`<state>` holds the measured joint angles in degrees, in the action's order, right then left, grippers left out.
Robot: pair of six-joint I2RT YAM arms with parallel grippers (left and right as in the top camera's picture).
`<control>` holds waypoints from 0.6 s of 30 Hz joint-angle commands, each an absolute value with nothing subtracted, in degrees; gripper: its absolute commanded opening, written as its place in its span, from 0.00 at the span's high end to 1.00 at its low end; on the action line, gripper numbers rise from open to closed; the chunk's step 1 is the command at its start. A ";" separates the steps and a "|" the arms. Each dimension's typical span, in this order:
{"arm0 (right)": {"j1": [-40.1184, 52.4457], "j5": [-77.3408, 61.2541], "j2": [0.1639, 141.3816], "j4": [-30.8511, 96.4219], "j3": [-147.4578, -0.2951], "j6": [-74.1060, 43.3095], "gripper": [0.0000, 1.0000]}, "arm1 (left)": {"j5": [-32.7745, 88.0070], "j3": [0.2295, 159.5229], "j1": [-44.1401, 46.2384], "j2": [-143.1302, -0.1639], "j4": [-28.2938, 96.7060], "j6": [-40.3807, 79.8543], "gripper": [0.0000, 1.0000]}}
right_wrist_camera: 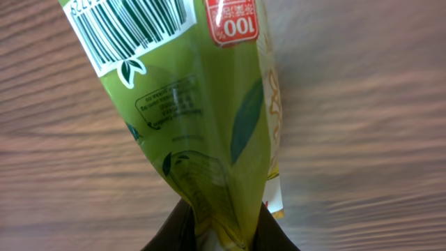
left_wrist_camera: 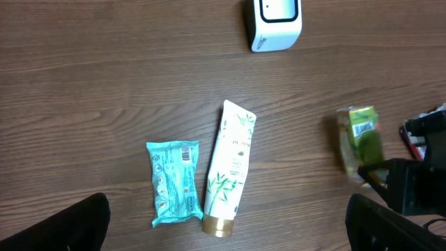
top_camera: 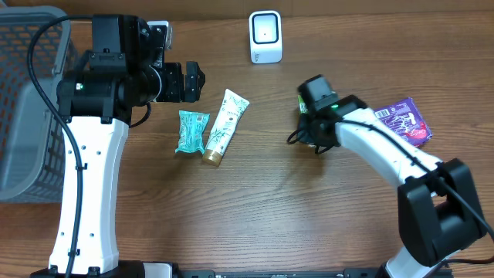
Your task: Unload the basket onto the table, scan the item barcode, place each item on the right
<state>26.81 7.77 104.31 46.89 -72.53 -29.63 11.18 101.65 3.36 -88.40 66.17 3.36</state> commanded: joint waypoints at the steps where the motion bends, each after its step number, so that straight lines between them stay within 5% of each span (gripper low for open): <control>1: 32.18 30.92 104.62 48.34 -73.91 -25.78 0.96 | 11.60 102.26 3.40 -88.53 66.11 4.29 0.00; 5: 36.01 32.99 109.36 48.93 -73.71 -24.75 0.92 | 11.60 102.26 3.40 -88.53 66.11 4.29 0.00; 7: 36.95 32.47 110.89 49.10 -73.71 -23.40 0.73 | 11.60 102.28 3.40 -88.53 66.11 4.29 0.00; 10: 38.41 31.62 111.13 49.89 -73.76 -22.41 0.65 | 11.62 102.28 3.40 -88.53 66.11 4.29 0.00; 13: 38.89 26.65 111.13 50.98 -74.87 -21.69 0.44 | 11.62 102.26 3.40 -88.53 66.11 4.29 0.00; 18: 39.09 18.28 111.13 51.88 -75.83 -20.29 0.41 | 11.62 102.26 3.40 -88.53 66.11 4.29 0.00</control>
<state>38.68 24.27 111.09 52.14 -74.32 -21.15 11.18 101.65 3.36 -88.40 66.17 3.36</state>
